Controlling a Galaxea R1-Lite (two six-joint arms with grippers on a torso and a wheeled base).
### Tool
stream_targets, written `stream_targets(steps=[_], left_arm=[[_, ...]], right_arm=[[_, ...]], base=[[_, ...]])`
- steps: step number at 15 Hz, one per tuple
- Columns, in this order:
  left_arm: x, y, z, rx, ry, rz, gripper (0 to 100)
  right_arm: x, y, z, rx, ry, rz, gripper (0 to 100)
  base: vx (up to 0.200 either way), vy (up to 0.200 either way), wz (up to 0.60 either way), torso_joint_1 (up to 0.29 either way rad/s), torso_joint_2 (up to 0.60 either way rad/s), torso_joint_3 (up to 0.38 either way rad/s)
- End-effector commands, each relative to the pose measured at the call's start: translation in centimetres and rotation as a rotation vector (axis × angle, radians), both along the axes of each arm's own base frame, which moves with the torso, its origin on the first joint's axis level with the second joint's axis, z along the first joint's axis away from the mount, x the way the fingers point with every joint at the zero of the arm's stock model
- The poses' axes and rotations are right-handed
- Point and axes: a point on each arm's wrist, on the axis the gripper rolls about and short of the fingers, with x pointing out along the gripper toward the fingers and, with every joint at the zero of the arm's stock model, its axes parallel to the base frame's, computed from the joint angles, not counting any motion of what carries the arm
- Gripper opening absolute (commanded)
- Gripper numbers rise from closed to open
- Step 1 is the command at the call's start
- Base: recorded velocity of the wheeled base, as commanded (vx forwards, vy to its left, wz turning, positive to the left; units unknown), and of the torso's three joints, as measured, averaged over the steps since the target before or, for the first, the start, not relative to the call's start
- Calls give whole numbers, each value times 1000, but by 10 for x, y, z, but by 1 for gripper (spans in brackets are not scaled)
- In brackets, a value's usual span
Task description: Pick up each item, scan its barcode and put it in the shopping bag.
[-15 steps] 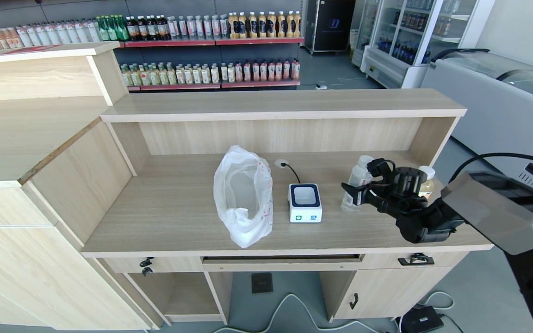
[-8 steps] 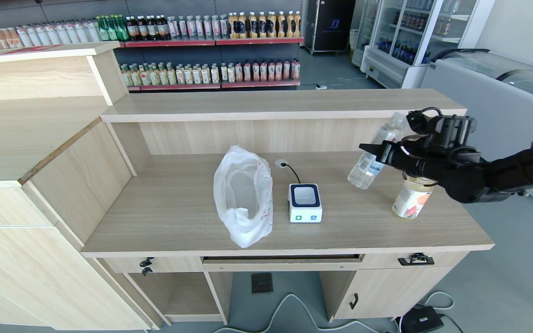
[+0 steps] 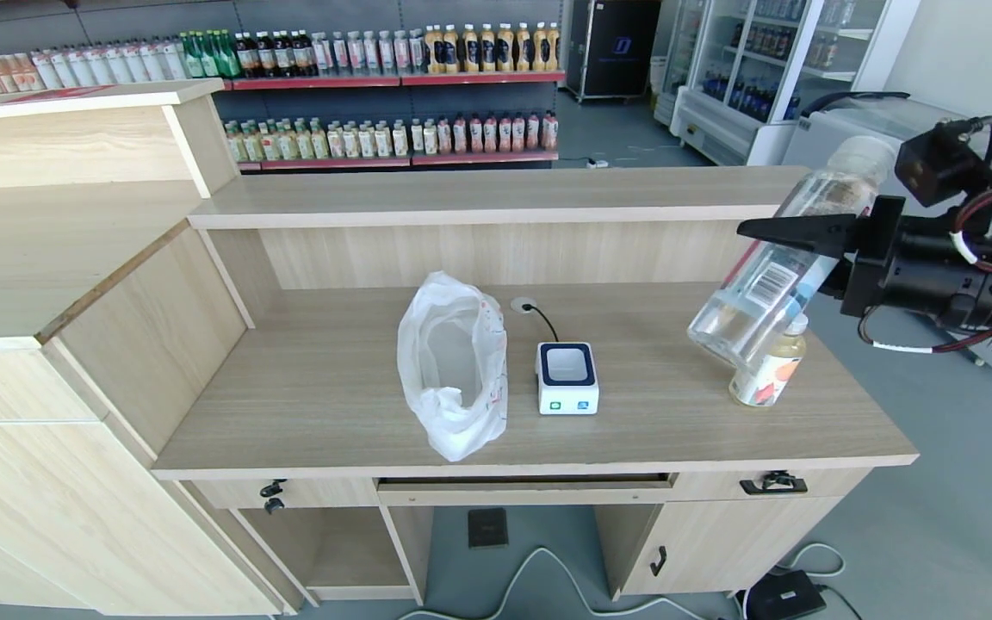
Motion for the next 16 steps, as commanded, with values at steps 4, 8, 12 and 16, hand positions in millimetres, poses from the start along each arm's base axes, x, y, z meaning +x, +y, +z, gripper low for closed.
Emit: stream_targets(steps=[4, 8, 12, 16], left_arm=[[0, 0, 0, 0, 0, 0, 100], [0, 0, 0, 0, 0, 0, 100], [0, 0, 0, 0, 0, 0, 100], [0, 0, 0, 0, 0, 0, 100]], right_arm=[[-60, 26, 7, 43, -178, 174, 0], [-63, 37, 10, 55, -218, 237, 0], [-81, 52, 22, 74, -307, 435, 0], [-96, 62, 25, 85, -328, 548, 0]], base=[[0, 0, 0, 0, 0, 0], [0, 0, 0, 0, 0, 0], [0, 0, 0, 0, 0, 0], [0, 0, 0, 0, 0, 0]])
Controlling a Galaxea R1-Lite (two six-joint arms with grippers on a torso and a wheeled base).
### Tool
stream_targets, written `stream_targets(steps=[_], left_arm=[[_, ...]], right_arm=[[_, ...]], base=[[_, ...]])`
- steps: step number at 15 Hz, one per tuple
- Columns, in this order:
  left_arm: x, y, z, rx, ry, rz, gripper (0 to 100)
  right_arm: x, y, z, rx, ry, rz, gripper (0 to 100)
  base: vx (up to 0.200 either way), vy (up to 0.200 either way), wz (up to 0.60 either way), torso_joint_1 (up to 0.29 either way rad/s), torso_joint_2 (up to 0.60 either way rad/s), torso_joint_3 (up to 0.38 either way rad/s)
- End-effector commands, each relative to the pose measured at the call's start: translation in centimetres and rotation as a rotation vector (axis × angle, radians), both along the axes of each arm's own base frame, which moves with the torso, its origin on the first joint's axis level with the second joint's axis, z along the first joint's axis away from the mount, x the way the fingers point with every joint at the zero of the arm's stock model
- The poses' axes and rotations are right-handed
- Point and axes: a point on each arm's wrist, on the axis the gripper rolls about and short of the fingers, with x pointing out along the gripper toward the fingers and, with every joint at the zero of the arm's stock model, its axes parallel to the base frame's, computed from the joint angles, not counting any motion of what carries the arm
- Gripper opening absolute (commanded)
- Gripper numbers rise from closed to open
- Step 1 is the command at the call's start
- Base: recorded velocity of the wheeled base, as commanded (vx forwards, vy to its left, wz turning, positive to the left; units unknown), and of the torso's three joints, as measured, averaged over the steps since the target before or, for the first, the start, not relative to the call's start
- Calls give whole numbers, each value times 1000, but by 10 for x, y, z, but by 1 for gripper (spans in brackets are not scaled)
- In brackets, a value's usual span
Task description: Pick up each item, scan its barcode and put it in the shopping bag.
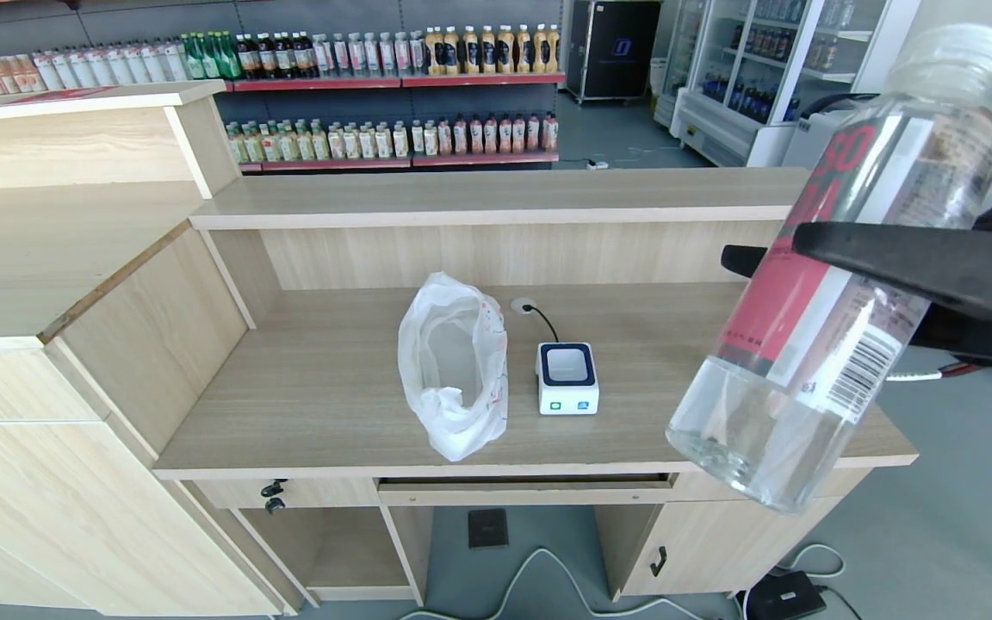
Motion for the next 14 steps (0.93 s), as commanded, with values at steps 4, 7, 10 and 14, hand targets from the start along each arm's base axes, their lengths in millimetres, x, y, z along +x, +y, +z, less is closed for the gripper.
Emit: stream_targets(steps=[4, 7, 10, 14], left_arm=[[0, 0, 0, 0, 0, 0, 100], [0, 0, 0, 0, 0, 0, 100], [0, 0, 0, 0, 0, 0, 100], [0, 0, 0, 0, 0, 0, 100]], right_arm=[[-5, 8, -6, -14, -10, 37, 0], [-8, 6, -12, -25, 2, 30, 0], [-1, 9, -18, -24, 19, -84, 0], [-7, 18, -17, -6, 30, -120, 0]], base=[[0, 0, 0, 0, 0, 0], [0, 0, 0, 0, 0, 0], [0, 0, 0, 0, 0, 0], [0, 0, 0, 0, 0, 0]])
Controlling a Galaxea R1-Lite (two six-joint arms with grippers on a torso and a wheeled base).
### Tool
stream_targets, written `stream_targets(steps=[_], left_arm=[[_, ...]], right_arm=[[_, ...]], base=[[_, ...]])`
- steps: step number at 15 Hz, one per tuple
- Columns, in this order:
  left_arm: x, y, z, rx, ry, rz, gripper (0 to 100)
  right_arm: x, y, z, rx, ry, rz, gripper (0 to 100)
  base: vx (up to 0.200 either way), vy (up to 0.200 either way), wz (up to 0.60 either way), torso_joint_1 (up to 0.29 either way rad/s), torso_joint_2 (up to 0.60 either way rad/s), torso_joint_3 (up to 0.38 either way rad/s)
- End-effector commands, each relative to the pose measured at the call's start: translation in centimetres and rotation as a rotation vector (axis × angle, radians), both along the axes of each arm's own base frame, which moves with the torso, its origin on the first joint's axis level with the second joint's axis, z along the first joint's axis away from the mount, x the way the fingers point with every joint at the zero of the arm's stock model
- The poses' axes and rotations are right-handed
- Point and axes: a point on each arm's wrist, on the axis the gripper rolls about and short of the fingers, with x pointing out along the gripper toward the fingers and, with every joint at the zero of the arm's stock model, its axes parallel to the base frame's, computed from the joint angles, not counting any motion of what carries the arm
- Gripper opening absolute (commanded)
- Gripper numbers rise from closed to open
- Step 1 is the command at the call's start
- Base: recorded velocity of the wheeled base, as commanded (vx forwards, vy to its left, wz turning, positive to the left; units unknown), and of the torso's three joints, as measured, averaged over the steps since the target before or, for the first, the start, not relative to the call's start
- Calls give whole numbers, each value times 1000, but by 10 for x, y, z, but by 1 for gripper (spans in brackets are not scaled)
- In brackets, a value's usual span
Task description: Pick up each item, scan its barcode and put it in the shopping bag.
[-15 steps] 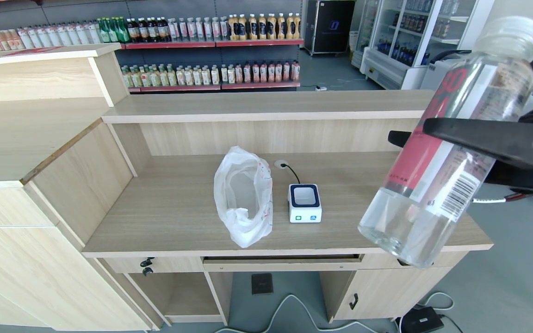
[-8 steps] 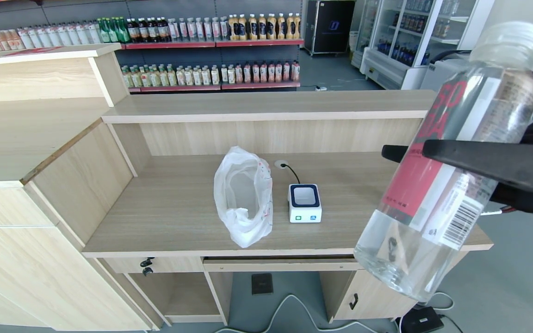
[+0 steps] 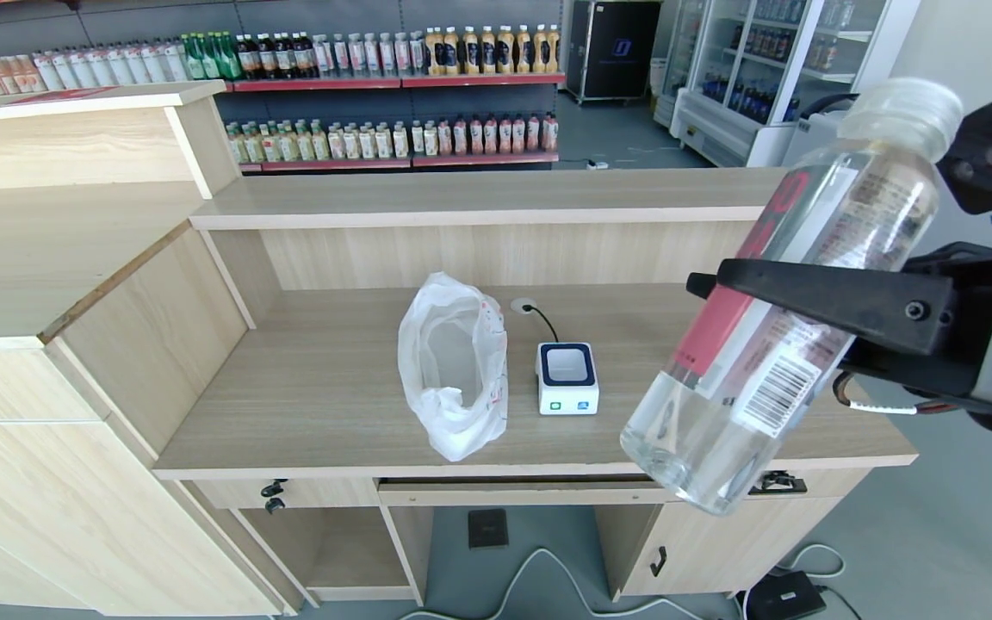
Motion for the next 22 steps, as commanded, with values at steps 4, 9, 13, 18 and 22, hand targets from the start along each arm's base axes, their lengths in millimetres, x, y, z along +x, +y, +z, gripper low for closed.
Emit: stream_targets(steps=[4, 9, 13, 18, 22], left_arm=[[0, 0, 0, 0, 0, 0, 100], [0, 0, 0, 0, 0, 0, 100], [0, 0, 0, 0, 0, 0, 100], [0, 0, 0, 0, 0, 0, 100], [0, 0, 0, 0, 0, 0, 100]], right_arm=[[-10, 11, 2, 15, 17, -15, 0], [-19, 16, -2, -13, 62, -7, 0], [-19, 22, -5, -24, 69, 15, 0], [-19, 22, -5, -24, 69, 12, 0], [-17, 21, -6, -26, 71, 1, 0]], base=[[0, 0, 0, 0, 0, 0], [0, 0, 0, 0, 0, 0], [0, 0, 0, 0, 0, 0], [0, 0, 0, 0, 0, 0], [0, 0, 0, 0, 0, 0]])
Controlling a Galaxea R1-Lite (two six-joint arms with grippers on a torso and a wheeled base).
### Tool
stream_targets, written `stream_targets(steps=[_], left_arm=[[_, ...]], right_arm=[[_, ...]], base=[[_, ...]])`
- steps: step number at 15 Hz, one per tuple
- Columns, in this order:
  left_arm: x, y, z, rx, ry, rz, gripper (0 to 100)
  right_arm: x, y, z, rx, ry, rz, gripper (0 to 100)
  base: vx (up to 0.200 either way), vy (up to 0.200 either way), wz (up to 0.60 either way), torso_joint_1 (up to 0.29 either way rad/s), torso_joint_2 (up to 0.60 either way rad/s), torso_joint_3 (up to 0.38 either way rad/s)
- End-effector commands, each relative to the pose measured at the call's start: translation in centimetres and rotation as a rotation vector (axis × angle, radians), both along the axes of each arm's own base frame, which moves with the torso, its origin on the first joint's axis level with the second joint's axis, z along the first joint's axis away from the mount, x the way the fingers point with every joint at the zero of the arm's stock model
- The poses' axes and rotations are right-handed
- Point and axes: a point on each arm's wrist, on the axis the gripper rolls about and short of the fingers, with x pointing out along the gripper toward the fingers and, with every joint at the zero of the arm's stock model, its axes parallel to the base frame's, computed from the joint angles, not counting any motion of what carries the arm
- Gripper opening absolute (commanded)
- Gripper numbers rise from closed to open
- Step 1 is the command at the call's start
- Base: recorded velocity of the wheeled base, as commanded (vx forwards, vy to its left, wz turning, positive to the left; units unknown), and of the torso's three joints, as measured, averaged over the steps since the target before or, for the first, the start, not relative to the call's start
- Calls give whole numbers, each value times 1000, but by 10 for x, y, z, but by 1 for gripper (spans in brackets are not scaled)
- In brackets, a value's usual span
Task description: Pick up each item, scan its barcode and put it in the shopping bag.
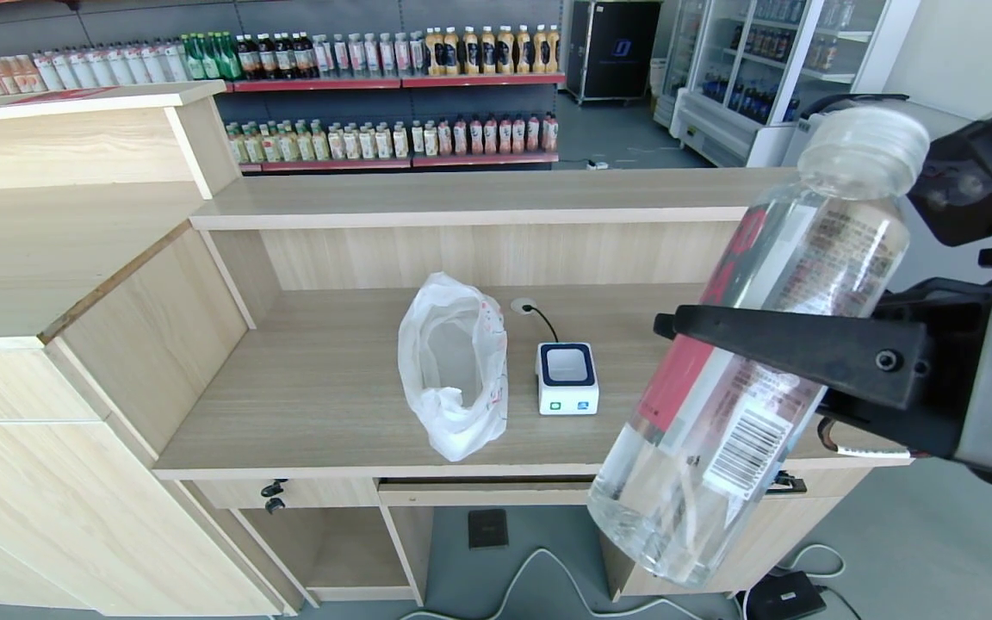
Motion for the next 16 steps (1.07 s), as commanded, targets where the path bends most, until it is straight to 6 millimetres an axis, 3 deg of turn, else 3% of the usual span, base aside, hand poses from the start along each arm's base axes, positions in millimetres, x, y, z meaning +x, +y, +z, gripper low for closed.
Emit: stream_targets(steps=[1, 4, 7, 9, 13, 16], left_arm=[[0, 0, 0, 0, 0, 0, 100], [0, 0, 0, 0, 0, 0, 100], [0, 0, 0, 0, 0, 0, 100], [0, 0, 0, 0, 0, 0, 100], [0, 0, 0, 0, 0, 0, 100], [0, 0, 0, 0, 0, 0, 100]], right_arm=[[4, -2, -1, -7, -5, -19, 0], [36, -16, -15, -131, -152, -179, 0], [87, -46, -46, -388, -246, -595, 0], [105, -63, -60, -606, -362, -743, 0], [110, -84, -69, -848, -416, -1007, 0], [112, -87, -65, -893, -471, -1098, 0]], base=[[0, 0, 0, 0, 0, 0], [0, 0, 0, 0, 0, 0], [0, 0, 0, 0, 0, 0], [0, 0, 0, 0, 0, 0], [0, 0, 0, 0, 0, 0], [0, 0, 0, 0, 0, 0]])
